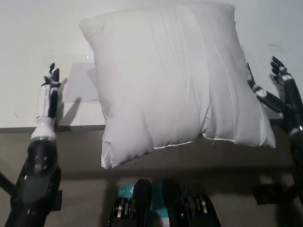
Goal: The robot uses both hands to lift the pillow and then drops it on the table
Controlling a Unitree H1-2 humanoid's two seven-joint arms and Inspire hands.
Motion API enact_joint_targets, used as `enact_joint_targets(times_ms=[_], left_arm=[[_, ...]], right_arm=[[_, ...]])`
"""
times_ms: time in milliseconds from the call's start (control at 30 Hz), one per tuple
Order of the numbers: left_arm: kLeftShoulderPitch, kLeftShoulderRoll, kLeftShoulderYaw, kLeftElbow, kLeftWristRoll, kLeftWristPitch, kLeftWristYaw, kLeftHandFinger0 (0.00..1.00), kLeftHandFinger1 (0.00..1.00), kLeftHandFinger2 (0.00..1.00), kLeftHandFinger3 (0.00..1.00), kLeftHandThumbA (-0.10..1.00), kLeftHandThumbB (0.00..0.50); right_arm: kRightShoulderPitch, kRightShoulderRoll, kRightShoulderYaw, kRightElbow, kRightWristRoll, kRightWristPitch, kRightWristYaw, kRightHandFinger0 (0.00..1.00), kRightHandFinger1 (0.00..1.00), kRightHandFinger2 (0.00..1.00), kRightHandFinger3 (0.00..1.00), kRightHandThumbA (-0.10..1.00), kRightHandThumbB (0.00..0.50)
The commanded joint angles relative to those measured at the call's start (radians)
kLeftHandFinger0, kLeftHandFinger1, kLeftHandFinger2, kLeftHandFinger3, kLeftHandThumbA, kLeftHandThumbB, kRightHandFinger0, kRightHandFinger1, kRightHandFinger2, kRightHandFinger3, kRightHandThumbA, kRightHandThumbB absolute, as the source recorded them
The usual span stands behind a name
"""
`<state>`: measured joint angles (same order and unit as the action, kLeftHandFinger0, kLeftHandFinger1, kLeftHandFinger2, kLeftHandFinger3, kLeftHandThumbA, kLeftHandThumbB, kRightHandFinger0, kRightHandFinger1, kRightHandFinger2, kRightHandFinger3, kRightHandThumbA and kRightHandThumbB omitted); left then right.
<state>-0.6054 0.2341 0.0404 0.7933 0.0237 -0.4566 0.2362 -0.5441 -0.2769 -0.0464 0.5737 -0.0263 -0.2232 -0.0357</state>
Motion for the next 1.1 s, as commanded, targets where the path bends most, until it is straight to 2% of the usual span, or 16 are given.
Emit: enact_joint_targets(times_ms=[0, 67, 133, 167, 233, 300, 367, 400, 500, 533, 700, 733, 800, 867, 967, 1067], left_arm=[[0.155, 0.031, 0.020, -0.452, -0.076, 0.103, -0.099, 1.00, 1.00, 1.00, 1.00, 1.00, 0.287], [0.219, 0.034, 0.019, -0.581, -0.089, 0.148, -0.112, 1.00, 1.00, 1.00, 1.00, 1.00, 0.304], [0.287, 0.030, 0.019, -0.722, -0.092, 0.188, -0.110, 1.00, 1.00, 1.00, 1.00, 1.00, 0.285], [0.309, 0.030, 0.017, -0.760, -0.096, 0.191, -0.113, 1.00, 1.00, 1.00, 1.00, 1.00, 0.267], [0.377, 0.022, 0.010, -0.863, -0.103, 0.207, -0.117, 1.00, 1.00, 1.00, 1.00, 1.00, 0.227], [0.442, 0.005, -0.002, -0.930, -0.100, 0.192, -0.115, 1.00, 1.00, 1.00, 1.00, 1.00, 0.221], [0.485, -0.006, -0.007, -0.963, -0.093, 0.189, -0.115, 1.00, 1.00, 1.00, 1.00, 1.00, 0.219], [0.511, -0.007, -0.013, -0.971, -0.093, 0.177, -0.122, 1.00, 1.00, 1.00, 1.00, 1.00, 0.212], [0.566, -0.039, -0.029, -0.959, -0.092, 0.129, -0.121, 1.00, 1.00, 1.00, 1.00, 1.00, 0.208], [0.568, -0.048, -0.033, -0.946, -0.104, 0.119, -0.125, 1.00, 1.00, 1.00, 1.00, 1.00, 0.194], [0.576, -0.080, -0.047, -0.939, -0.144, 0.142, -0.144, 1.00, 1.00, 1.00, 1.00, 1.00, 0.192], [0.584, -0.091, -0.052, -0.940, -0.150, 0.153, -0.147, 1.00, 1.00, 1.00, 1.00, 1.00, 0.200], [0.601, -0.093, -0.047, -0.940, -0.149, 0.161, -0.150, 1.00, 1.00, 1.00, 1.00, 1.00, 0.216], [0.621, -0.101, -0.032, -0.944, -0.152, 0.167, -0.148, 1.00, 1.00, 1.00, 1.00, 1.00, 0.210], [0.624, -0.098, -0.012, -0.906, -0.142, 0.142, -0.154, 1.00, 1.00, 1.00, 1.00, 1.00, 0.187], [0.613, -0.070, 0.008, -0.852, -0.091, 0.118, -0.153, 1.00, 1.00, 1.00, 1.00, 1.00, 0.202]], right_arm=[[0.126, -0.136, -0.035, -0.378, -0.103, 0.040, 0.009, 1.00, 1.00, 1.00, 1.00, 1.00, 0.316], [0.169, -0.156, -0.046, -0.469, -0.138, 0.056, 0.003, 1.00, 1.00, 1.00, 1.00, 1.00, 0.321], [0.231, -0.173, -0.063, -0.584, -0.156, 0.076, 0.010, 1.00, 1.00, 1.00, 1.00, 1.00, 0.325], [0.254, -0.177, -0.070, -0.622, -0.154, 0.075, 0.013, 1.00, 1.00, 1.00, 1.00, 1.00, 0.300], [0.314, -0.180, -0.088, -0.708, -0.132, 0.073, 0.022, 1.00, 1.00, 1.00, 1.00, 1.00, 0.295], [0.385, -0.174, -0.107, -0.787, -0.091, 0.056, 0.026, 1.00, 1.00, 1.00, 1.00, 1.00, 0.320], [0.432, -0.158, -0.116, -0.833, -0.061, 0.056, 0.024, 1.00, 1.00, 1.00, 1.00, 1.00, 0.404], [0.463, -0.148, -0.116, -0.858, -0.046, 0.054, 0.025, 1.00, 1.00, 1.00, 1.00, 1.00, 0.425], [0.531, -0.119, -0.119, -0.854, -0.038, -0.018, 0.009, 1.00, 1.00, 1.00, 1.00, 1.00, 0.388], [0.548, -0.102, -0.114, -0.817, -0.042, -0.071, -0.002, 1.00, 1.00, 1.00, 1.00, 1.00, 0.344], [0.613, -0.056, -0.096, -0.769, -0.062, -0.117, -0.011, 1.00, 1.00, 1.00, 1.00, 1.00, 0.337], [0.641, -0.035, -0.084, -0.752, -0.069, -0.136, -0.015, 1.00, 1.00, 1.00, 1.00, 1.00, 0.312], [0.669, -0.014, -0.061, -0.735, -0.068, -0.134, -0.002, 1.00, 1.00, 1.00, 1.00, 1.00, 0.295], [0.679, 0.004, -0.033, -0.714, -0.056, -0.116, 0.020, 1.00, 1.00, 1.00, 1.00, 1.00, 0.296], [0.665, 0.009, -0.025, -0.693, -0.057, -0.111, 0.024, 1.00, 1.00, 1.00, 1.00, 1.00, 0.274], [0.660, 0.016, -0.027, -0.656, -0.059, -0.108, 0.019, 1.00, 1.00, 1.00, 1.00, 1.00, 0.254]])
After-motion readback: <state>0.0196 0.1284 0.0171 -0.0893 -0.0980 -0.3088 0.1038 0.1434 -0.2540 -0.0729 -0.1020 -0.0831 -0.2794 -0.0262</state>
